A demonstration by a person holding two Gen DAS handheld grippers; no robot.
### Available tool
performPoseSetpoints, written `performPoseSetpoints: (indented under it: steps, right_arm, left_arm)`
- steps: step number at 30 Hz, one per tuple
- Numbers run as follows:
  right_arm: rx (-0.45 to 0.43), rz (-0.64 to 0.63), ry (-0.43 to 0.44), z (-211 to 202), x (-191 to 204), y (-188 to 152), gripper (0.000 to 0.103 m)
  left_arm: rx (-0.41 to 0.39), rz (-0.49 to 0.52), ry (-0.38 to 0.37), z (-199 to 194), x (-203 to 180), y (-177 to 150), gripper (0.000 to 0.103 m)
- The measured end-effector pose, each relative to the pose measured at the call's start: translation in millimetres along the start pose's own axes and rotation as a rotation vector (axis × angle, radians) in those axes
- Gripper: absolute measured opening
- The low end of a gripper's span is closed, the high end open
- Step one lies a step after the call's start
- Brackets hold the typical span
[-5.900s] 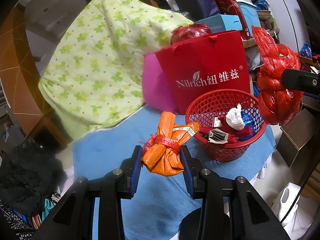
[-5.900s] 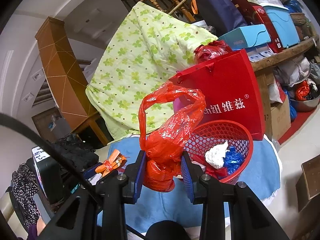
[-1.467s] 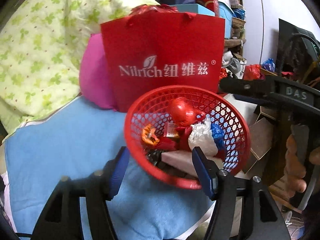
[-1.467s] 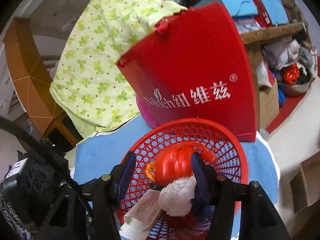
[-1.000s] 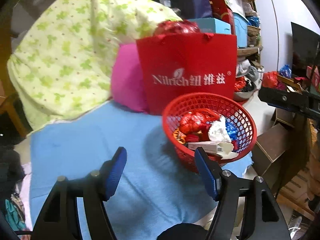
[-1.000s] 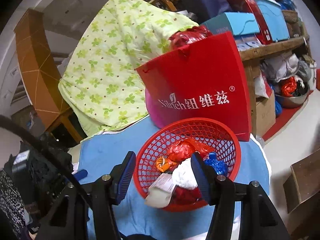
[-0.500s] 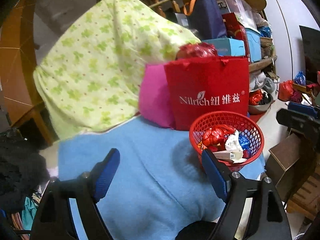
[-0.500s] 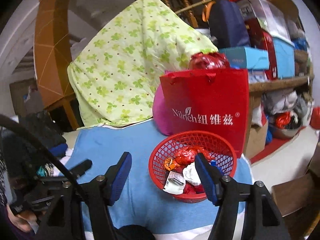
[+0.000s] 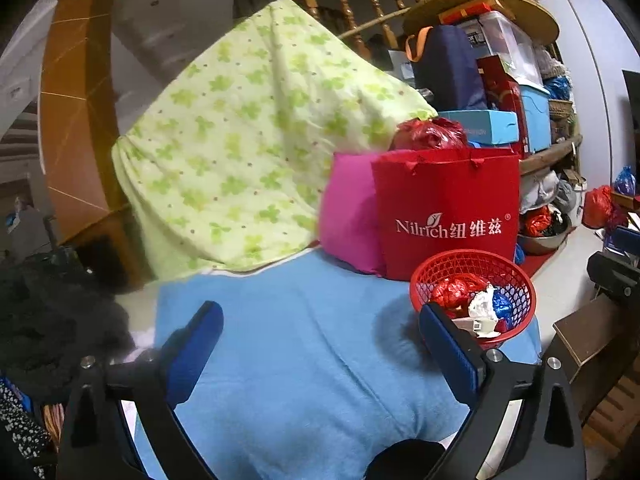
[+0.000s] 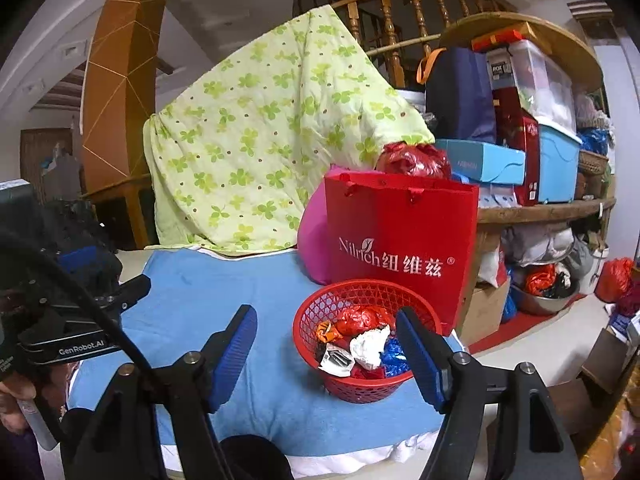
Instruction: Collect trash
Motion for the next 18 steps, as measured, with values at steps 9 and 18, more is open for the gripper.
performPoseSetpoints:
  steps: [9, 18]
  right_arm:
    - [-0.042, -0.021, -0.035, -32.3, 3.2, 8.3, 0.079]
    - [-0.038, -0.031, -0.045, -44.6, 2.3, 6.7, 0.080]
  left_arm:
    - [-0.010, -0.019, 0.038, -20.9, 6.6, 1.1, 0.099]
    - [0.012, -0.036, 0.082, -31.7, 8.3, -1.7, 0.099]
Point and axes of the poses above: each gripper's, at about its wrist camera, not at the fingertips, and z roughly the way its jaws point, x to its left, y to its top, the point moved 2 cm from there along z, roughly the way its jaws point, and after that the axes turned 3 degrees about -y, right-handed, at the moved point
